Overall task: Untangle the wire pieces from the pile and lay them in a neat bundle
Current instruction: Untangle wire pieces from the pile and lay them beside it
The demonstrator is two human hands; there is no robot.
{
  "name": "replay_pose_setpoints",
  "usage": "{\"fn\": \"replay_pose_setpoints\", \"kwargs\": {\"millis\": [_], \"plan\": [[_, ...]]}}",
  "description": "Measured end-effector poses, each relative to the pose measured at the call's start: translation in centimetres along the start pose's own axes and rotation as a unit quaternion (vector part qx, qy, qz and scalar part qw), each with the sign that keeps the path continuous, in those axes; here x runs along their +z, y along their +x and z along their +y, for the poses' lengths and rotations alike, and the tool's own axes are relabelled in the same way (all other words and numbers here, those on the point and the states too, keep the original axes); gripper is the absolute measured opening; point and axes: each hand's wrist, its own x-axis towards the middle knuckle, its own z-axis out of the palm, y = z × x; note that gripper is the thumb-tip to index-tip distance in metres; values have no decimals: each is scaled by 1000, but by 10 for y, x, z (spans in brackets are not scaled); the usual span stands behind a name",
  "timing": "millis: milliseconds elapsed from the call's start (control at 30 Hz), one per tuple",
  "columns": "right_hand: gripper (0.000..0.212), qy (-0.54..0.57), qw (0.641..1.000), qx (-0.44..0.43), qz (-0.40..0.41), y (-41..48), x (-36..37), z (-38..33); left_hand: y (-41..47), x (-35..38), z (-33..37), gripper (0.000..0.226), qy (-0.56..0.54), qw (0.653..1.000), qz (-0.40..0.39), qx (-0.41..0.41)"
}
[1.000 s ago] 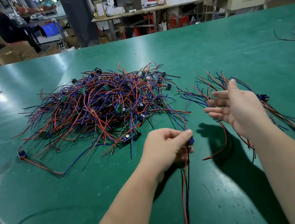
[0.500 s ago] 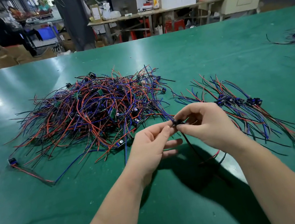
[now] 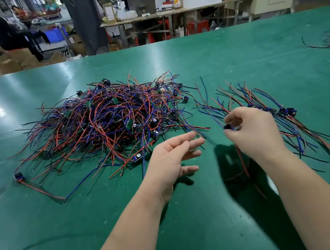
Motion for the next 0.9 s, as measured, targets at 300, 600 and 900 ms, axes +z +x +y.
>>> {"fn": "replay_pose_setpoints", "kwargs": {"millis": [300,600,900], "plan": [[14,-16,984,-132,-118,-7,12,-10,3,-2,0,20,7,990,140,5],[28,-16,985,-93,-143,-8,28,-11,4,0,-1,24,-10,988,154,-7],[14,428,819,-61,-378,-19,2,-26,7,-2,8,37,-216,971,97,-41]]}}
